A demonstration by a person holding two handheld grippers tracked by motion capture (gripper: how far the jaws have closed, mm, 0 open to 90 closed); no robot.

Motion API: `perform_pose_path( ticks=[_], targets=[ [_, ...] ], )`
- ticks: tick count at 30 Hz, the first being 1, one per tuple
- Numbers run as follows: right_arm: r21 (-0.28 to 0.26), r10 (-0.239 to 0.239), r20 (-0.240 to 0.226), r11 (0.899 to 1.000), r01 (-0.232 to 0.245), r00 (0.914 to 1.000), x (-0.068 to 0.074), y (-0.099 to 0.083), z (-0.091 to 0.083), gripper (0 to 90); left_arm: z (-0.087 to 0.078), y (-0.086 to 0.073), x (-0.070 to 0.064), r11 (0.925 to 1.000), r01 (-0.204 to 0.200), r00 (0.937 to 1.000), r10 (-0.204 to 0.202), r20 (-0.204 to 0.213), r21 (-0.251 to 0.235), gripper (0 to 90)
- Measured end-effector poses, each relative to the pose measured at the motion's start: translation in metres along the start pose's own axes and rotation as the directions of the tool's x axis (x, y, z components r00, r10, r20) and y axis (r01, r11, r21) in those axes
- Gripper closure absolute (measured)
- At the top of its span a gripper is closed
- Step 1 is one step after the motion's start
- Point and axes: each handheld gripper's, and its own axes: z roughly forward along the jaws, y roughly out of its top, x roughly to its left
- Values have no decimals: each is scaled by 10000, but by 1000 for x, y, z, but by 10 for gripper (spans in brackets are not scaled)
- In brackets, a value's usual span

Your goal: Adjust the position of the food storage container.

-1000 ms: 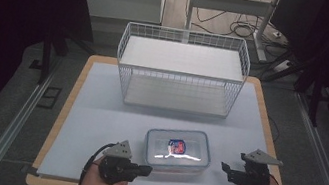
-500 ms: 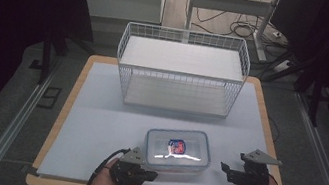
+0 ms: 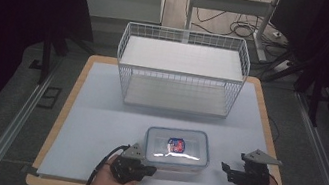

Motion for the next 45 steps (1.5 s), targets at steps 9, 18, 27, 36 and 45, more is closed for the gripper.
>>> perform_pose_path(
  ticks=[9, 18, 27, 36, 45],
  targets=[
    [-10, -2, 13, 10000, 2, 10000, 0, 0, 0, 176, 0, 1, 11, 9990, 411, 9991, -412, -54, -177, 896],
    [-98, 73, -41, 9999, -73, 10000, -2, 0, 0, 176, -10, -8, 11, 9990, 449, 9989, -448, 127, -29, 888],
    [-455, 303, -147, 9985, -309, 9994, 1, 1, -3, 176, -46, -15, 50, 9855, 1383, 9857, -1466, -829, -983, 887],
    [-577, 357, -554, 9976, -389, 9978, 7, 6, -1, 176, -50, -13, 64, 9697, 1856, 9628, -2117, -1680, -1587, 615],
    [-775, 788, -983, 9932, -866, 9920, 6, 7, -4, 174, -52, -7, 70, 9395, 2783, 9383, -3103, -1527, -1996, 282]
  ],
)
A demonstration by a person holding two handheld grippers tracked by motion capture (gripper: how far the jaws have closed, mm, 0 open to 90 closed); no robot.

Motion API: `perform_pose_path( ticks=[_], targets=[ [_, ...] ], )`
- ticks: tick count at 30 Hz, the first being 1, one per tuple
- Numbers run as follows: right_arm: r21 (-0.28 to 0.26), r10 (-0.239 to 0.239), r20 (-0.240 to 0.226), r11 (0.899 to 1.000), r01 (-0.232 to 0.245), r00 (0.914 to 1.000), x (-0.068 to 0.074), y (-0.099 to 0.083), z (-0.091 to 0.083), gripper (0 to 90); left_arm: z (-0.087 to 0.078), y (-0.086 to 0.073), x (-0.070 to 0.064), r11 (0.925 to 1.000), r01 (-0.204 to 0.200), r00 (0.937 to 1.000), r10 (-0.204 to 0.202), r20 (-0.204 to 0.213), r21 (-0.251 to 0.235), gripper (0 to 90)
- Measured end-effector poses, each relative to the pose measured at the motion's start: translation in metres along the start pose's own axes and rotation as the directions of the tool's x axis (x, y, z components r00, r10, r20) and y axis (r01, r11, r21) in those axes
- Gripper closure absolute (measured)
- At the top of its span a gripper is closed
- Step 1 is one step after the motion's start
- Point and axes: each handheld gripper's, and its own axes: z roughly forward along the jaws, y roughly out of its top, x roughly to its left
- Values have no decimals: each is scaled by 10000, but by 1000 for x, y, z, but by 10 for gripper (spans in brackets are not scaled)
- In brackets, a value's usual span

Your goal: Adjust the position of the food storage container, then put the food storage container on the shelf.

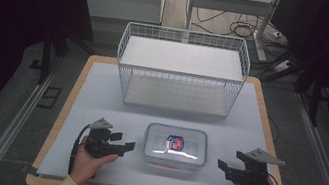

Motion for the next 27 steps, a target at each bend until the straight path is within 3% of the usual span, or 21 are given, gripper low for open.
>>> perform_pose_path(
  ticks=[4, 14, 17, 20, 24, 27],
  targets=[
    [-2, 113, -158, 9999, -113, 9998, 0, 2, -1, 174, 2, 3, 0, 10000, 6, 9999, -6, 124, -18, 242],
    [83, -105, -266, 9999, 107, 9996, 1, 13, 4, 160, 2, 12, -6, 9995, 168, 9989, -157, 443, -251, 212],
    [40, 145, -352, 9999, -144, 9993, -1, 15, 4, 160, 4, 14, -8, 9994, 263, 9979, -249, 606, -222, 203],
    [-43, 311, -470, 9995, -313, 9984, -1, 18, 4, 160, 6, 19, -10, 9978, 613, 9933, -585, 998, -244, 189],
    [-163, 309, -463, 9994, -317, 9984, 0, 21, 5, 160, 6, 27, -9, 9974, 698, 9904, -674, 1208, -153, 171],
    [-105, 382, -411, 9992, -387, 9984, -2, 21, 7, 161, 11, 33, -6, 9935, 1130, 9819, -1100, 1542, -108, 165]
  ],
)
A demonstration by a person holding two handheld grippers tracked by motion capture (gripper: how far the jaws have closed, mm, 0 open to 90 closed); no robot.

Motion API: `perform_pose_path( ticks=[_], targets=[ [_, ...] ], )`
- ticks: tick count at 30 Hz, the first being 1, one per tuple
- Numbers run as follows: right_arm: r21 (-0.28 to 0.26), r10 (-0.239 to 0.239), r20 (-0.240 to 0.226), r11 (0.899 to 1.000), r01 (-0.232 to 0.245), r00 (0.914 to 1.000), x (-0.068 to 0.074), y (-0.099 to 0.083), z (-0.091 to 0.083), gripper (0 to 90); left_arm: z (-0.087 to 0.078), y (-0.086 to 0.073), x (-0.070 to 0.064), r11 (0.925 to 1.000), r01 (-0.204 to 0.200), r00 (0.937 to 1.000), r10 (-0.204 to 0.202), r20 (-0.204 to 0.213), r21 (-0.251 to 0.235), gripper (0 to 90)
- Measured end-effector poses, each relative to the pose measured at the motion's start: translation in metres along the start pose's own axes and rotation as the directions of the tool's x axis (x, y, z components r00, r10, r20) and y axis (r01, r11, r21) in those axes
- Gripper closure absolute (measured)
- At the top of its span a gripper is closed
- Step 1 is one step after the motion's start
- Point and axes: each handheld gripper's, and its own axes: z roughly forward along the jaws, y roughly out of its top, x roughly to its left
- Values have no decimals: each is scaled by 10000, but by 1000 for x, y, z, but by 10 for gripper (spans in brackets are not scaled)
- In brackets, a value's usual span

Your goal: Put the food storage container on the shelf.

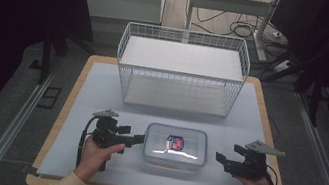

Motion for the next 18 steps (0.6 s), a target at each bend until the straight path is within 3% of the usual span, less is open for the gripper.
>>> perform_pose_path(
  ticks=[4, 13, 15, 18],
  targets=[
    [-2, 44, 34, 10000, -44, 10000, 0, 1, 2, 163, 13, 5, 4, 9984, 438, 9985, -449, 302, 363, 158],
    [6, -59, 88, 10000, 59, 9999, 3, 3, 5, 163, 31, 0, 7, 9895, 927, 9909, -1026, 872, 1108, 160],
    [-2, -54, 19, 10000, 54, 10000, 4, 4, 5, 163, 35, -2, 7, 9875, 880, 9903, -1009, 956, 1305, 162],
    [-71, 176, -436, 9998, -179, 9989, 6, 7, 5, 151, 41, -6, 6, 9819, 1041, 9837, -1251, 1290, 1582, 162]
  ],
)
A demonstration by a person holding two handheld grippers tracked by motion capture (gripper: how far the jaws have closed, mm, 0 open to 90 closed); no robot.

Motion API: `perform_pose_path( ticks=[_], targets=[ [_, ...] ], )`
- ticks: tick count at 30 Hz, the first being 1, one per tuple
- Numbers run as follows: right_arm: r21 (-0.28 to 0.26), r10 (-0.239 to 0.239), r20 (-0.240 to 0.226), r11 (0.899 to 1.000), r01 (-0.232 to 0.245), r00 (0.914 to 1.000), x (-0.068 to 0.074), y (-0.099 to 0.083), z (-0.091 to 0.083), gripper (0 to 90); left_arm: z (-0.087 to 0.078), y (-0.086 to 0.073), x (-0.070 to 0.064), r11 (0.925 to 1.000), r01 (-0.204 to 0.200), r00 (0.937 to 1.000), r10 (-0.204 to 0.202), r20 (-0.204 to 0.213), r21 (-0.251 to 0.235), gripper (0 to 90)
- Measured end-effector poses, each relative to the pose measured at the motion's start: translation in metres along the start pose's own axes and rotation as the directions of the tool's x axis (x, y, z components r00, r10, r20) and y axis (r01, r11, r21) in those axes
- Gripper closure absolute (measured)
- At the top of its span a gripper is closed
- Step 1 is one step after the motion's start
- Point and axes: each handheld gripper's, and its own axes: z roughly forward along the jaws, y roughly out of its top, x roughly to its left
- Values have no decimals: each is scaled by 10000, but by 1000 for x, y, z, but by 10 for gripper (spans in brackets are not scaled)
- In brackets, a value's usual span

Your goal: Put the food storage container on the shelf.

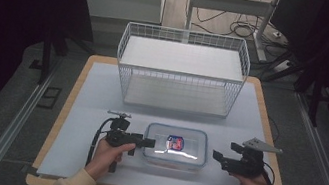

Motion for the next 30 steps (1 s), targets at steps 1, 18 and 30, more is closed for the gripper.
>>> perform_pose_path(
  ticks=[1, 18, 30],
  targets=[
    [-33, 245, -294, 9997, -246, 9993, -1, 1, 0, 150, 2, -1, 0, 10000, -51, 10000, 52, -44, 60, 163],
    [1699, 2068, -2288, 9707, -1701, 9513, 9, 8, 40, 140, 8, -4, 1, 9999, 102, 9999, -101, -112, 135, 226],
    [2202, 3338, -3014, 9358, -2755, 8931, 3, 8, 47, 327, 7, -4, 2, 9996, 288, 9996, -288, -44, -68, 266]
  ],
)
